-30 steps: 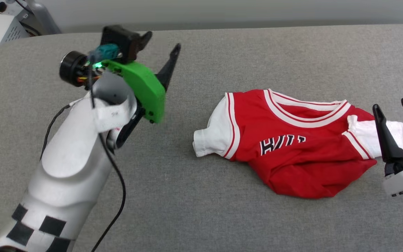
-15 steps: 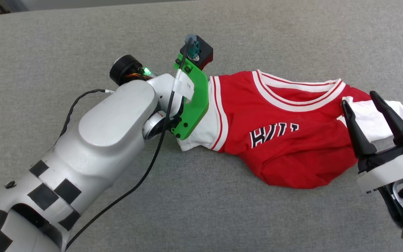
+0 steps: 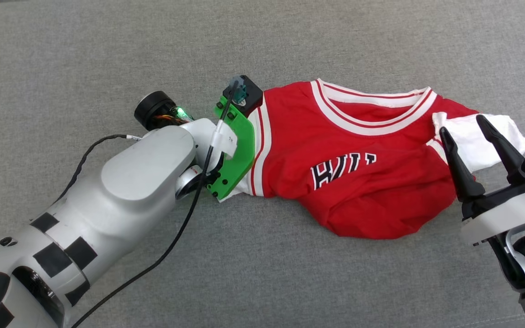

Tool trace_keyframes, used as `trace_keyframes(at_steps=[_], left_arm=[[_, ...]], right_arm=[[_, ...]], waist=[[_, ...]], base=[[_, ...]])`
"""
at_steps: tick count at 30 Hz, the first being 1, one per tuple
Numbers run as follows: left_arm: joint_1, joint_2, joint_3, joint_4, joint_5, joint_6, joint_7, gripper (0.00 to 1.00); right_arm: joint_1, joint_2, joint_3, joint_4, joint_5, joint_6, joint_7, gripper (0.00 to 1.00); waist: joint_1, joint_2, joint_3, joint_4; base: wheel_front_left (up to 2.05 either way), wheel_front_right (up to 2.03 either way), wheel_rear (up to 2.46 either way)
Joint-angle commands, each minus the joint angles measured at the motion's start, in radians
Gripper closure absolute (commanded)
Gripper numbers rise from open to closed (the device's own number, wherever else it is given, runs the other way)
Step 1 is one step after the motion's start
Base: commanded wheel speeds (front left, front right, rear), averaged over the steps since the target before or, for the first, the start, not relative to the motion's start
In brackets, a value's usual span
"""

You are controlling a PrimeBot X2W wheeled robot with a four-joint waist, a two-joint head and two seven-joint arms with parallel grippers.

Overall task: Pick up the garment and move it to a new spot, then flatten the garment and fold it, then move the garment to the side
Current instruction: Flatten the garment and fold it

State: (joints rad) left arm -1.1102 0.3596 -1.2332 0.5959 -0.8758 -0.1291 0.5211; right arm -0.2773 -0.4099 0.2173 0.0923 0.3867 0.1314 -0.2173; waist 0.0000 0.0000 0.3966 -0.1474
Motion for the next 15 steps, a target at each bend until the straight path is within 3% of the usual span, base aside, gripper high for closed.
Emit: trace_keyframes(at_steps=[1, 6, 15], left_arm=[[0.014, 0.022, -0.022, 0.015, -0.014, -0.001, -0.030, 1.00], [-0.027, 0.078, 0.019, 0.011, -0.055, -0.001, -0.156, 1.00], [0.004, 0.193, 0.060, 0.109, -0.093, 0.011, -0.231, 1.00]], right_arm=[[-0.003, -0.005, -0.007, 0.003, -0.008, -0.001, -0.011, 0.00], [0.032, -0.010, -0.041, 0.004, -0.010, -0.001, -0.023, 0.00], [0.072, -0.011, -0.091, -0.005, -0.031, -0.001, -0.030, 0.00]], waist=[[0.0000, 0.0000, -0.025, 0.020], [0.0000, 0.0000, -0.067, 0.049], [0.0000, 0.0000, -0.098, 0.068]], base=[[0.00, 0.00, 0.00], [0.00, 0.00, 0.00], [0.00, 0.00, 0.00]])
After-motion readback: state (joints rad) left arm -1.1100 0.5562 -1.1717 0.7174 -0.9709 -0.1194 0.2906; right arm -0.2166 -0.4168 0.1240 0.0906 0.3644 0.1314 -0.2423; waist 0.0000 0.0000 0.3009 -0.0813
